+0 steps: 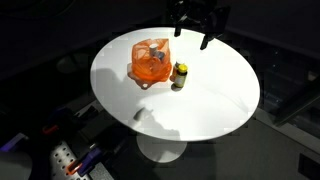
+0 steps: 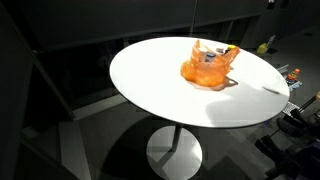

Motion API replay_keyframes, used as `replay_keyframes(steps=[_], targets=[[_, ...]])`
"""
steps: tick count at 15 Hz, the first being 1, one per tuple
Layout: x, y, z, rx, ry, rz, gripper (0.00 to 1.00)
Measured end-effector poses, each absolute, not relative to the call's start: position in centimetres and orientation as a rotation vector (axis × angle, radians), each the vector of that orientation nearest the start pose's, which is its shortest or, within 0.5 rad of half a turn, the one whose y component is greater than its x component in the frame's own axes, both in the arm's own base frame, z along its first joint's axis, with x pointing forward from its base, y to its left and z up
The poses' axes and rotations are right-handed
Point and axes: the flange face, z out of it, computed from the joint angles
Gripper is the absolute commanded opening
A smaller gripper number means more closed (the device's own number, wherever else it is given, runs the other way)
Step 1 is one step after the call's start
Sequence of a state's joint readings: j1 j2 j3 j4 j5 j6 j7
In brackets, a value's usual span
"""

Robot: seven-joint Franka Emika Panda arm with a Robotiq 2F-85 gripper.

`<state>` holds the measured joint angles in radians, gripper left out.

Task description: Put the black and yellow container in the plastic bag

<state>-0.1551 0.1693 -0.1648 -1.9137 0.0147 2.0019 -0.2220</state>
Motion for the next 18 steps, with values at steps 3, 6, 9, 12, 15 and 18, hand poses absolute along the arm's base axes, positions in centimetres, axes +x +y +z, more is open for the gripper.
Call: replay_keyframes(steps=[3, 6, 9, 12, 15, 18], targets=[[56.1, -18.1, 40.3, -3.128, 0.16, 0.123, 1.0], [56.1, -18.1, 40.3, -3.128, 0.159, 0.123, 1.0], [56.1, -18.0, 40.2, -3.128, 0.17, 0.128, 1.0], [57.1, -17.9, 39.4, -3.13, 0.164, 0.141, 1.0], [59.3, -17.5, 37.8, -3.137, 0.137, 0.154, 1.0], [62.1, -16.7, 35.0, -3.139, 0.096, 0.187, 1.0]])
